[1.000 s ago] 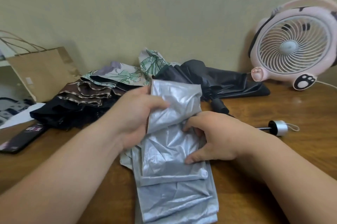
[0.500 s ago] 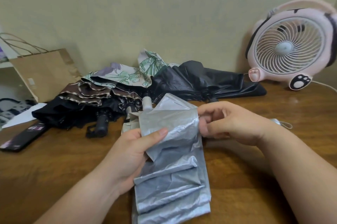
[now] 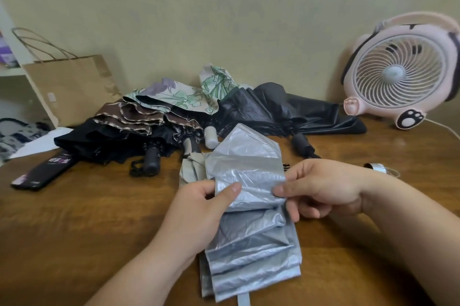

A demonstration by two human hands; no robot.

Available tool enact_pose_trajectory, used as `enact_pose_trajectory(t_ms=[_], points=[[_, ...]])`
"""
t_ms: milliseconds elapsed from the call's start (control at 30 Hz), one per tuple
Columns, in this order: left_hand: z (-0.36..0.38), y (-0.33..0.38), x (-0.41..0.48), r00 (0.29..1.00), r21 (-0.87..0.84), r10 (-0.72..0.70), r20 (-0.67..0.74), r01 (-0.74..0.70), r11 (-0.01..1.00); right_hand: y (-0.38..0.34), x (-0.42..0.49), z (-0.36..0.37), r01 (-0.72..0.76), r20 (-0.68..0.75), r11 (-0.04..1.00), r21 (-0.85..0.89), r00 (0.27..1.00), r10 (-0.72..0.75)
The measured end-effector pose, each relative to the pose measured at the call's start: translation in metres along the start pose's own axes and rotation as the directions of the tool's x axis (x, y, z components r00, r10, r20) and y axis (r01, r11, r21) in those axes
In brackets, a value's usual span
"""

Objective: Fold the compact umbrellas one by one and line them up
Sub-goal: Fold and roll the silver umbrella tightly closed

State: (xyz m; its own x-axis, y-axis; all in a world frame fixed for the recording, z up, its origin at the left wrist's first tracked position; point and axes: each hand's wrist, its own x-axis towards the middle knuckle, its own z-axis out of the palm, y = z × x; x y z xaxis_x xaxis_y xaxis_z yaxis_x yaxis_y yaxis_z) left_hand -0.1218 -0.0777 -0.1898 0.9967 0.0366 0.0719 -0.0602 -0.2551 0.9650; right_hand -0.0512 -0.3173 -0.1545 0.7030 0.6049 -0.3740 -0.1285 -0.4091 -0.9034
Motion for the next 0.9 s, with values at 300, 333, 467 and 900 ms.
enact_pose_trajectory(t_ms=[300, 333, 467, 900], points=[[-0.002, -0.01, -0.012, 0.996, -0.107, 0.062, -0.058, -0.068, 0.992, 0.027, -0.013, 0.037, 0.258, -0.439, 0.959, 0.116, 0.88, -0.183], [-0.003, -0.012, -0.012, 0.995, -0.104, 0.083, -0.056, -0.089, 0.991, 0.027, -0.013, 0.04, 0.3, -0.469, 0.948, 0.11, 0.856, -0.217], [-0.006, -0.005, -0.02, 0.995, -0.156, 0.097, 0.04, -0.089, 0.984, 0.021, -0.016, 0.049, 0.413, -0.509, 0.892, 0.182, 0.816, -0.274], [-0.016, -0.003, -0.03, 0.996, 0.207, 0.086, 0.016, -0.088, 0.974, 0.029, -0.023, 0.063, 0.325, -0.531, 0.929, -0.178, 0.762, -0.369]])
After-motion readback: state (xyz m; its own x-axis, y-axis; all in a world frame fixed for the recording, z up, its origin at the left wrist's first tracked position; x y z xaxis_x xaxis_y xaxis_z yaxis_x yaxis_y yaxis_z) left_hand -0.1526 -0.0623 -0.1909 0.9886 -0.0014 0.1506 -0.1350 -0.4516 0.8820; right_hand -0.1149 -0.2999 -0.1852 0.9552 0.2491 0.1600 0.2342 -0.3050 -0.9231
